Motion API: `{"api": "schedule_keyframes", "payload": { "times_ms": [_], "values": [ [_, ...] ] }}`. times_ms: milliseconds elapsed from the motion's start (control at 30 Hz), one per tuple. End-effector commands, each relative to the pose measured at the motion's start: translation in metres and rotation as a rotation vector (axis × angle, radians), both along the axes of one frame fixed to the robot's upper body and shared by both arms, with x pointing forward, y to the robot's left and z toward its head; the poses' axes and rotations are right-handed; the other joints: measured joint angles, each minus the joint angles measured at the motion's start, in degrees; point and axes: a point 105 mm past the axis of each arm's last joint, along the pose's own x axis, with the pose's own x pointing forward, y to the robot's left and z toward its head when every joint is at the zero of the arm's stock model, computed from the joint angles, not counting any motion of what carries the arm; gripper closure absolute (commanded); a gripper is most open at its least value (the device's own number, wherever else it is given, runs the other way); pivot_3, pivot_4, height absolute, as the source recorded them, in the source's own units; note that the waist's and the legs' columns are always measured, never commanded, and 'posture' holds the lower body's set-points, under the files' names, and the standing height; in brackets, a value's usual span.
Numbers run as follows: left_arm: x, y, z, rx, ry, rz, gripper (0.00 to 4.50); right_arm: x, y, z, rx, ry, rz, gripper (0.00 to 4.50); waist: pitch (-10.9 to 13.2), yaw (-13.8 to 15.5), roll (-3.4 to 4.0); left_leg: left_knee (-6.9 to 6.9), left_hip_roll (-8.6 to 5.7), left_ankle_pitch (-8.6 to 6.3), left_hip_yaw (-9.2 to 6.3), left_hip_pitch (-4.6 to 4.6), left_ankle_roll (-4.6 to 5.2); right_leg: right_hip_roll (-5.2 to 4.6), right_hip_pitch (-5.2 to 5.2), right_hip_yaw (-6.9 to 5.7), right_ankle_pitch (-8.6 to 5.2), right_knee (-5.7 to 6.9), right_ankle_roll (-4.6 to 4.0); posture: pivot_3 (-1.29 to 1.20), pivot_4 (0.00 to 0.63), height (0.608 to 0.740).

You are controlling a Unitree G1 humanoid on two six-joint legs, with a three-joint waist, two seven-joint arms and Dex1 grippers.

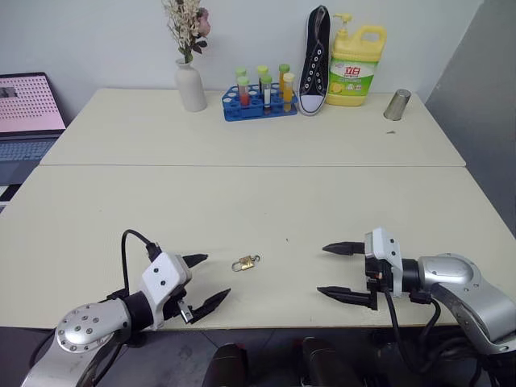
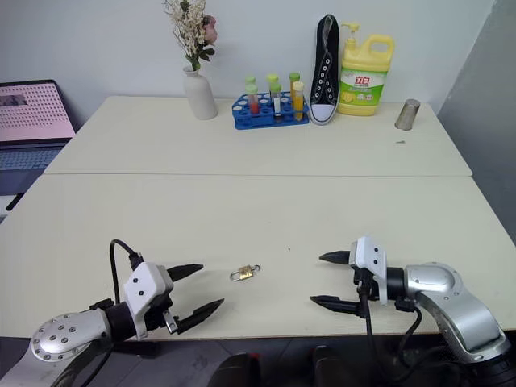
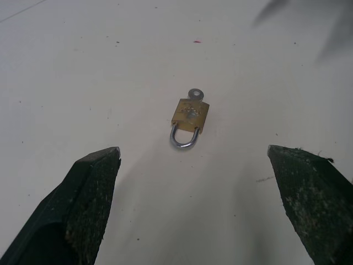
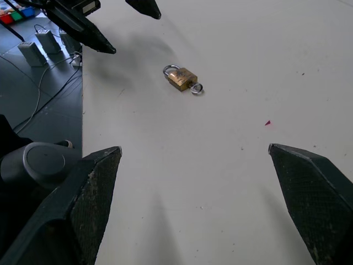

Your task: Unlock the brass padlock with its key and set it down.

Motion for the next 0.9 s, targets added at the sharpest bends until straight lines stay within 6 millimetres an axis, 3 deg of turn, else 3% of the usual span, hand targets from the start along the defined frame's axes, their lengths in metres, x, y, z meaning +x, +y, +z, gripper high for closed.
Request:
{"api": "schedule_keyframes", "payload": {
  "times_ms": [33,367,667,900],
  "values": [
    [0.000,-0.004,0.009,-0.012,-0.041,-0.014,0.00,-0.001,0.004,0.009,0.019,-0.022,0.028,0.03,0.00,0.00,0.00,0.00,0.00,0.00,0.00,0.00,0.00,0.00,0.00,0.00,0.00,0.00,0.00,0.00,0.150,0.740],
    [-0.004,-0.010,0.004,-0.031,-0.019,-0.040,0.00,0.000,0.006,0.005,0.021,0.027,0.010,0.03,0.00,0.00,0.00,-0.01,0.00,0.00,0.00,-0.01,0.00,0.00,0.00,0.01,-0.01,-0.01,-0.01,0.00,0.150,0.740],
    [0.002,-0.003,0.003,0.003,-0.057,-0.067,0.00,0.001,0.008,0.006,0.021,0.034,0.021,0.03,0.00,0.01,0.00,-0.01,0.00,0.00,-0.01,-0.01,0.00,0.00,0.00,-0.01,-0.01,-0.01,-0.01,0.00,0.150,0.740],
    [0.024,-0.003,-0.010,0.046,-0.052,-0.066,0.00,0.004,0.012,0.005,0.015,0.029,0.011,0.03,0.00,0.01,-0.01,0.01,-0.02,0.00,-0.02,-0.02,0.00,0.01,0.00,-0.02,0.00,0.01,0.00,0.00,0.150,0.740]
  ]
}}
